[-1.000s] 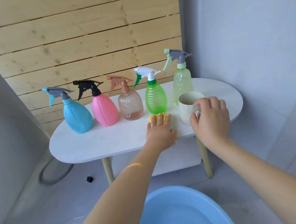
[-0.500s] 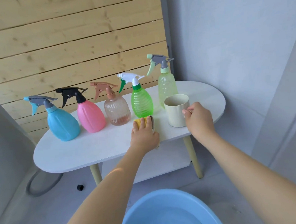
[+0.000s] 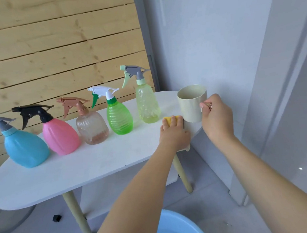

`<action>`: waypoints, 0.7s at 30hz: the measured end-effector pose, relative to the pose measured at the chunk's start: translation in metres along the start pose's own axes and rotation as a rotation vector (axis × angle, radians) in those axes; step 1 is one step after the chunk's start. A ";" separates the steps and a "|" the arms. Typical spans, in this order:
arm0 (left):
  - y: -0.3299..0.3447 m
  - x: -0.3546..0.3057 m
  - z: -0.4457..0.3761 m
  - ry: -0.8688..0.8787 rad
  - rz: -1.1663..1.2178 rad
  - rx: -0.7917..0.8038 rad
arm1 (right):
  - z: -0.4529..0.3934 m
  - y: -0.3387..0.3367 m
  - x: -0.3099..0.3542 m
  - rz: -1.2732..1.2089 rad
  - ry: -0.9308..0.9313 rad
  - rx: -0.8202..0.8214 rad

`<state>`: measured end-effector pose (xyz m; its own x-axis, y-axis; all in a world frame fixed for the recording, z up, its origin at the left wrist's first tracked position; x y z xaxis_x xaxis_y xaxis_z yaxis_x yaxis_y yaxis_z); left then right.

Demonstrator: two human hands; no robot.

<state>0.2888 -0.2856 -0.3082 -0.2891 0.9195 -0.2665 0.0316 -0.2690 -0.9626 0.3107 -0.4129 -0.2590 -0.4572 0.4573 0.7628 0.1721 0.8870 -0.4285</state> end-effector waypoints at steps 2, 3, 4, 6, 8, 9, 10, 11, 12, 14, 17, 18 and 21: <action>0.005 0.001 -0.007 0.037 -0.020 0.018 | 0.000 0.001 -0.006 0.007 0.017 -0.022; 0.008 0.006 -0.008 0.063 -0.029 0.020 | 0.003 0.004 -0.008 0.013 0.033 -0.023; 0.007 0.011 -0.008 0.086 -0.047 0.010 | 0.005 0.007 -0.008 0.016 0.042 -0.020; 0.007 0.020 -0.008 0.098 -0.040 -0.019 | 0.010 0.014 -0.007 0.011 0.046 -0.006; 0.007 0.032 -0.006 0.079 -0.035 -0.042 | 0.016 0.019 -0.003 0.009 0.045 0.008; 0.005 0.038 -0.003 0.062 -0.027 -0.041 | 0.018 0.021 0.000 0.007 0.041 0.017; 0.004 0.048 0.002 0.040 -0.020 -0.042 | 0.023 0.025 0.005 0.004 0.031 0.032; 0.004 0.056 0.005 0.023 -0.007 -0.039 | 0.026 0.028 0.009 0.001 0.026 0.044; 0.004 0.064 0.008 0.014 -0.003 -0.044 | 0.029 0.030 0.011 -0.001 0.021 0.054; -0.001 0.083 0.018 -0.019 -0.012 -0.047 | 0.036 0.038 0.018 -0.003 0.018 0.087; -0.007 0.107 0.032 -0.062 -0.019 -0.057 | 0.046 0.051 0.028 -0.022 0.015 0.123; -0.009 0.120 0.037 -0.076 -0.031 -0.061 | 0.050 0.058 0.033 -0.036 0.009 0.130; -0.014 0.148 0.047 -0.131 -0.035 -0.065 | 0.058 0.071 0.041 -0.048 0.028 0.145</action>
<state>0.2004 -0.1596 -0.3322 -0.4131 0.8817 -0.2280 0.0799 -0.2143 -0.9735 0.2535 -0.3347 -0.2865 -0.4375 0.4178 0.7963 0.0218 0.8902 -0.4551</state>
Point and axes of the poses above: each hand's wrist, its own z-axis away from the middle knuckle, its own y-axis out of the palm, x = y × z, the point moved 1 cm from there along -z, towards the middle knuckle, and after that the axes turned 1 degree about x, right-handed, at the moved point
